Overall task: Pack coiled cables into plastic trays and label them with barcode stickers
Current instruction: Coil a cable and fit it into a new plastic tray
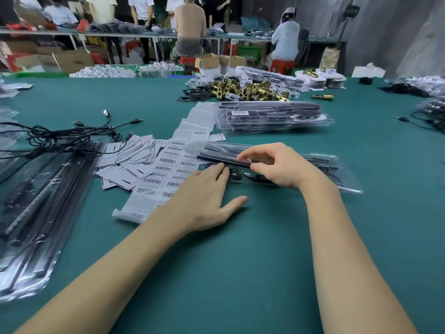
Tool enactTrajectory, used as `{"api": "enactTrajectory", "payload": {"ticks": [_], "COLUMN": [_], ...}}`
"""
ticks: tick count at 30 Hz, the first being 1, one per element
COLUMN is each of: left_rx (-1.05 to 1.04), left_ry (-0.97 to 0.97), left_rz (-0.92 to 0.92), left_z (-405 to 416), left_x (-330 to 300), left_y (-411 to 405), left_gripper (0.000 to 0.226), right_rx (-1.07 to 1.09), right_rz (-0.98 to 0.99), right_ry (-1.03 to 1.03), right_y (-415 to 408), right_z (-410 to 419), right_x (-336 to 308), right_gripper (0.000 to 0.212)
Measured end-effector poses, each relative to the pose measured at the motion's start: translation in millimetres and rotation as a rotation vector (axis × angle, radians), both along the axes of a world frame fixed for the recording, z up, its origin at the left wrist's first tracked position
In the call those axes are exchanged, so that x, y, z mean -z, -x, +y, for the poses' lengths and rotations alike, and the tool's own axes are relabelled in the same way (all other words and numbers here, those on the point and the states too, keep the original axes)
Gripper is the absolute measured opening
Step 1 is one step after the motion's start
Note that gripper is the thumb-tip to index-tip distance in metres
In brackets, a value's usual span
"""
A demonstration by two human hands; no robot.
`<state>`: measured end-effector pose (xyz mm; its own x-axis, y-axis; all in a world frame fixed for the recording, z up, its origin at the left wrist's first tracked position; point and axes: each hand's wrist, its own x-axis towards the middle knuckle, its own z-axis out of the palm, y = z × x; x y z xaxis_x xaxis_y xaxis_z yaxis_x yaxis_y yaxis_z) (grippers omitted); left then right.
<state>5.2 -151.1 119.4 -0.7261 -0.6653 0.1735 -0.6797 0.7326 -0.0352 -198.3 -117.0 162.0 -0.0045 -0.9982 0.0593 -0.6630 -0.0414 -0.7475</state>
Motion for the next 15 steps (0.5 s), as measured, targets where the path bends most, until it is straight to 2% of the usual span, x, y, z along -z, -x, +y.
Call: {"api": "enactTrajectory", "payload": {"ticks": [4,12,15], "left_rx": [-0.126,-0.146,-0.151], "left_ry": [-0.006,-0.041,0.009], "left_rz": [0.008,0.101,0.121], "left_z": [16.5,18.4,17.2], "left_x": [8.9,9.3,7.6], "left_y": [19.2,22.5,23.6], "left_gripper": [0.106,0.097,0.082], "right_rx": [0.032,0.302,0.336], "right_rz": [0.034,0.157,0.168], "right_ry": [0.049,0.219,0.211], "right_y": [-3.7,-23.8,-27.8], "right_z": [0.5,-9.9,-12.0], "right_x": [3.5,5.4,8.5], "right_gripper": [0.036,0.022,0.02]}}
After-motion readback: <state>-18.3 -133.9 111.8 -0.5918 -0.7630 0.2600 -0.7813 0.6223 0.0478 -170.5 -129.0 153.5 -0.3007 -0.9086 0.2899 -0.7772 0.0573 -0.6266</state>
